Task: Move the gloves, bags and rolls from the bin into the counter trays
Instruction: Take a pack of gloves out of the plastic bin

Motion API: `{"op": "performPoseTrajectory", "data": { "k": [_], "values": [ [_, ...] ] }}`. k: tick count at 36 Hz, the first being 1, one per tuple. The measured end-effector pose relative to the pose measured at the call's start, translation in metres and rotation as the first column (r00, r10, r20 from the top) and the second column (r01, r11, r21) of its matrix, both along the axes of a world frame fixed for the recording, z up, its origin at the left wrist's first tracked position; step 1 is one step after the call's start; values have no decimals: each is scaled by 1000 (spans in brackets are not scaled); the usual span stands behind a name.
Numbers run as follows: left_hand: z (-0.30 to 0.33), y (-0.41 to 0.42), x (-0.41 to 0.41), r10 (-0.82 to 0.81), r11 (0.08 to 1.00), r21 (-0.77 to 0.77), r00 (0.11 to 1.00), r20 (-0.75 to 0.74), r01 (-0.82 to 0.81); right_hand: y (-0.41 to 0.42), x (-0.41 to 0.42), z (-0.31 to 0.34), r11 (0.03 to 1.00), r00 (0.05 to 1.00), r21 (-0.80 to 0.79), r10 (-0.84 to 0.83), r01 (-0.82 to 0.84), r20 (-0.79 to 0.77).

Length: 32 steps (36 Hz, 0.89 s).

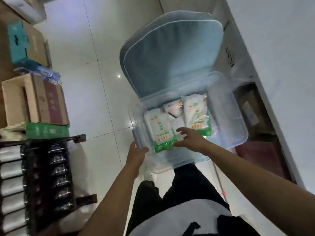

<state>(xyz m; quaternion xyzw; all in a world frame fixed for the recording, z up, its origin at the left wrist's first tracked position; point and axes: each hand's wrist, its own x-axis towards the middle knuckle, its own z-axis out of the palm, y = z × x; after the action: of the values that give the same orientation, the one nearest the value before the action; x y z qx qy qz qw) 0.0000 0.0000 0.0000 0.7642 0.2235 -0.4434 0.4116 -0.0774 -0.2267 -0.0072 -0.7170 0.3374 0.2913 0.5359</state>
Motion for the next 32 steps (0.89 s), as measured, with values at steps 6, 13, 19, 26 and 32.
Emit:
{"op": "performPoseTrajectory", "data": {
  "k": [6,13,19,26,32],
  "values": [
    [-10,-21,-4,206,978,12,978,13,-206,-24,54,-77,984,964,25,-166,176,-209],
    [-23,-22,-6,304,950,51,951,62,-307,-8,85,-147,959,907,-7,-270,283,-323],
    [-30,-25,-13,334,936,68,934,130,-344,23,97,-176,952,903,-30,-297,303,-310],
    [-32,-22,-18,333,938,50,932,141,-343,24,97,-184,925,858,-99,-378,367,-347],
    [-31,-8,-18,305,951,30,949,78,-308,13,93,-182,920,863,-46,-382,389,-330]
  ]
}}
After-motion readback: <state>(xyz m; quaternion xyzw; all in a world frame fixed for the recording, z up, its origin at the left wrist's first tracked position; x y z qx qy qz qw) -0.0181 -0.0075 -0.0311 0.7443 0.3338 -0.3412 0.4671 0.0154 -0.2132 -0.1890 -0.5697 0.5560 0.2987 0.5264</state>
